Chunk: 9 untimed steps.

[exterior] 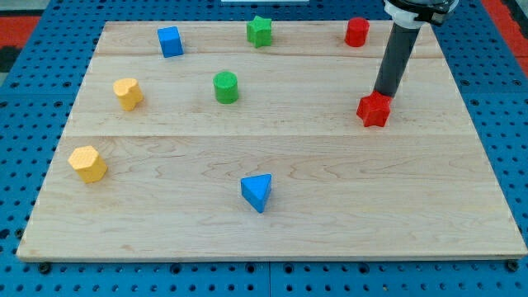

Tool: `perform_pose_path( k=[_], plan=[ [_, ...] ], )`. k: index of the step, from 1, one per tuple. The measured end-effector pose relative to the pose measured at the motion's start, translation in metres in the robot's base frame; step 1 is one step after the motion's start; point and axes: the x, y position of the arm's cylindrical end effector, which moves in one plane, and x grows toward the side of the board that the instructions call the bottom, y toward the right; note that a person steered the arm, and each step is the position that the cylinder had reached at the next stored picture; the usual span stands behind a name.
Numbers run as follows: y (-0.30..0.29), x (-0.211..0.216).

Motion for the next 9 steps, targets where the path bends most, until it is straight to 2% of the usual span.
perform_pose_path(
  k=[4,5,7,8,9],
  plan=[
    [-0.020,-0.018],
    [-0.043,-0.018],
    [-0.134,-0.016],
    [-0.147,0.020],
    [-0.144,0.030]
  ],
)
